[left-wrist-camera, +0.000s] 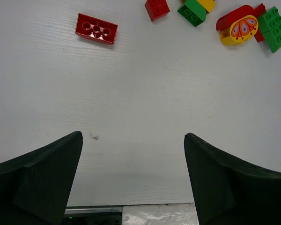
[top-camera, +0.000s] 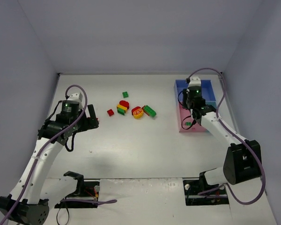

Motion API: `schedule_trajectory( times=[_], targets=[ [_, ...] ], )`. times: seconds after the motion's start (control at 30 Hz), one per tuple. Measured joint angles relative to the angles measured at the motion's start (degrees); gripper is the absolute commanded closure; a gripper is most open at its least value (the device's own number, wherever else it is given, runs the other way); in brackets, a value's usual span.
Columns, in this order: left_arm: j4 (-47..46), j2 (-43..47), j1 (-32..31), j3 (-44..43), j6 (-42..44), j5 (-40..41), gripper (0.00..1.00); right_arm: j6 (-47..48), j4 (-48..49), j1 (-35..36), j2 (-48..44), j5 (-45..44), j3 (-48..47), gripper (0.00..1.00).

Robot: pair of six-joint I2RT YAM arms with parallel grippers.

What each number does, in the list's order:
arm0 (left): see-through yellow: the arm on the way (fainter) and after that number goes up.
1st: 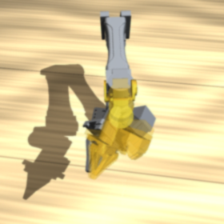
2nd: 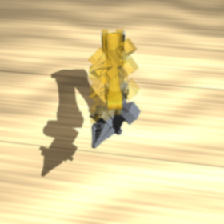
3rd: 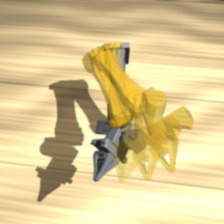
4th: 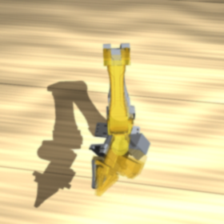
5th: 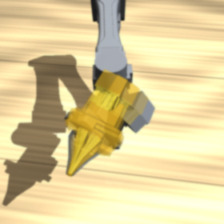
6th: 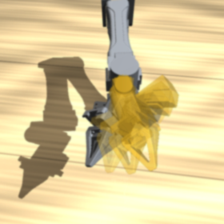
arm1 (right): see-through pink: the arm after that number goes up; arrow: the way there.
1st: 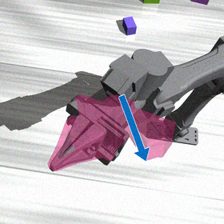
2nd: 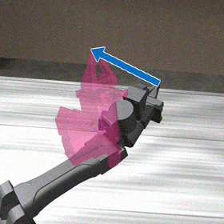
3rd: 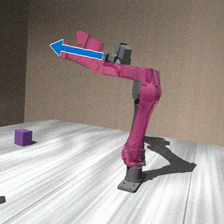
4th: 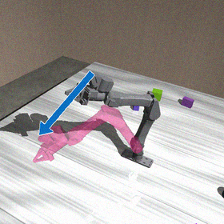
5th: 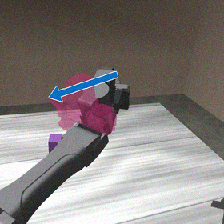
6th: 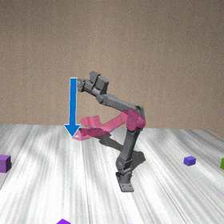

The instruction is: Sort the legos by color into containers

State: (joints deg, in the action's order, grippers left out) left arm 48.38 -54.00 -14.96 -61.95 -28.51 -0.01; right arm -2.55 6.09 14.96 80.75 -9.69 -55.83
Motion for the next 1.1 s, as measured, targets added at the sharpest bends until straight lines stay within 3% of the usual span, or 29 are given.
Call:
schedule_trajectory(
  times=[0.1, 0.17, 0.2, 0.23, 0.3, 0.4, 0.53, 0.7, 0.9, 1.1],
  targets=[
    [-0.8, -0.9, 0.0, 0.0, 0.0, 0.0, 0.17, -3.3, -2.6, -0.5, -2.5, -2.1, 4.9, 1.00],
    [-1.2, -1.3, 0.0, 0.0, 0.0, 0.0, 0.17, -5.4, -4.3, -0.8, -3.5, -2.9, 7.4, 0.94],
    [-1.3, -1.5, 0.0, 0.0, 0.0, 0.0, 0.17, -6.3, -5.0, -1.0, -3.7, -3.1, 8.2, 0.88],
    [-1.5, -1.7, 0.0, 0.0, 0.0, 0.0, 0.17, -7.1, -5.5, -1.2, -3.8, -3.3, 8.8, 0.69],
    [-1.9, -2.2, 0.0, 0.0, 0.0, 0.0, 0.17, -8.6, -6.3, -1.7, -3.7, -3.5, 9.4, 0.47],
    [-2.1, -2.9, 0.0, 0.0, -0.1, -0.5, 0.18, -9.3, -6.8, -2.2, -3.7, -3.1, 9.4, 0.37],
    [-2.1, -3.3, 0.0, 0.0, -0.1, -0.6, 0.18, -9.5, -7.0, -2.0, -3.7, -1.7, 9.0, 0.36],
    [-2.2, -3.2, 0.0, 0.1, -0.6, -0.3, 0.17, -7.9, -6.8, 1.2, -4.5, 0.8, 6.8, 0.41],
    [-2.0, -3.1, 0.0, 1.9, -2.3, 1.3, 0.17, -3.5, -5.0, 14.1, -3.1, 6.9, -0.2, 0.43],
    [-1.3, -1.7, 0.0, 2.7, -3.7, 2.7, 0.17, -0.8, -1.7, 24.1, 7.6, 10.0, -10.7, 0.40]
  ],
)
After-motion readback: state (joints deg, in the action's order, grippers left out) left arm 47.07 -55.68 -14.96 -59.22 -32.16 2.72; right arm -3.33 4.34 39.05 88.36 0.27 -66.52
